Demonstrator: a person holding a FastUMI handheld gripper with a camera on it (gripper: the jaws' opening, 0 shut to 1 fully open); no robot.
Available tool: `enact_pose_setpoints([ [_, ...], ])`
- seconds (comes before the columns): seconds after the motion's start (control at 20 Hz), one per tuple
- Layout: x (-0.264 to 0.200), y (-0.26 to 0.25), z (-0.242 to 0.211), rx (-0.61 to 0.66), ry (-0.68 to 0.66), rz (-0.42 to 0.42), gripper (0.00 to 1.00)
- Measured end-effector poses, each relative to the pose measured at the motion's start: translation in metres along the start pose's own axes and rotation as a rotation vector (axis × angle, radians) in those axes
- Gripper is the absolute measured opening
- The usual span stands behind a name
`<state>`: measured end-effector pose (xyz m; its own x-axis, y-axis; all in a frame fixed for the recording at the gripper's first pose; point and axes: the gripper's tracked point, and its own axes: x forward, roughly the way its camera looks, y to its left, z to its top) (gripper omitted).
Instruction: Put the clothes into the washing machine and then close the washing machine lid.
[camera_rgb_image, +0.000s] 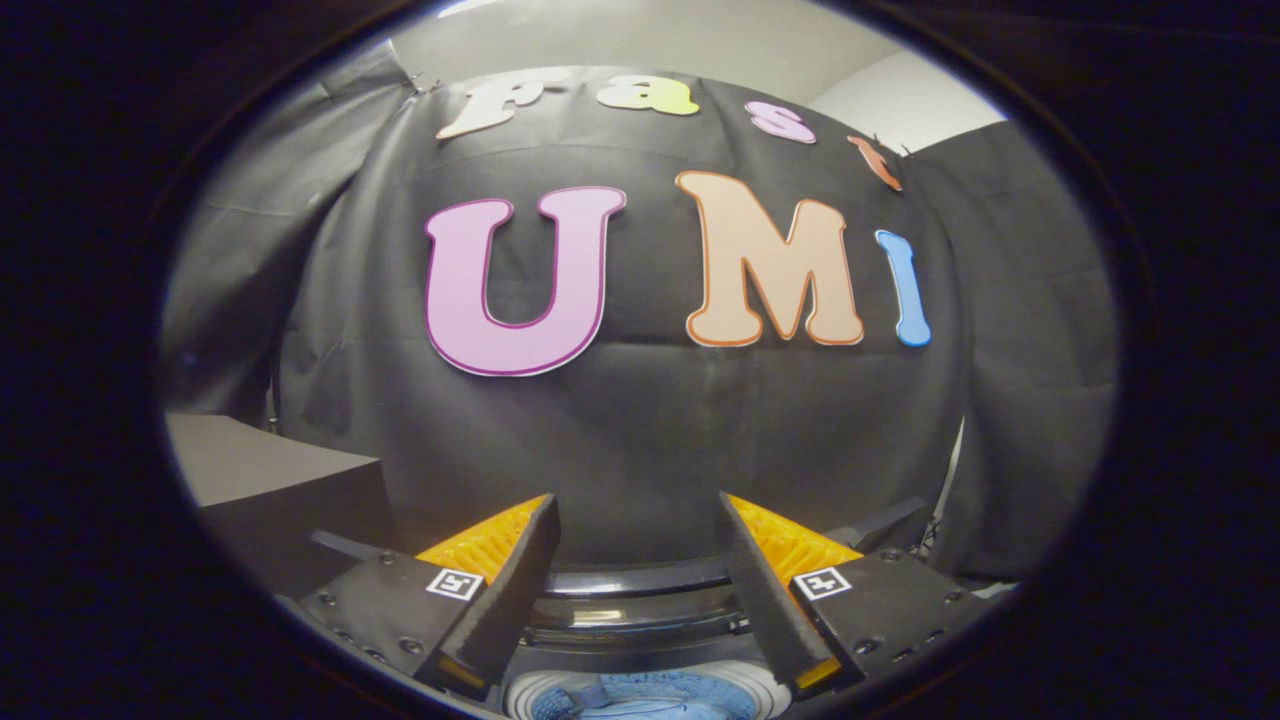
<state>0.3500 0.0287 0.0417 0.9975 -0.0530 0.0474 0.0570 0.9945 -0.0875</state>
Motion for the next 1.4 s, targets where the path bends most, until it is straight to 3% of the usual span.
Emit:
enact_pose_setpoints([
  [0.85, -0.035, -0.008, -0.026, 0.037, 0.102, 0.028, 0.97],
  [1.05, -0.052, -0.027, -0.064, 0.056, 0.216, -0.011, 0.98],
  [1.4, -0.081, -0.047, -0.046, 0.061, 0.204, -0.054, 0.95],
])
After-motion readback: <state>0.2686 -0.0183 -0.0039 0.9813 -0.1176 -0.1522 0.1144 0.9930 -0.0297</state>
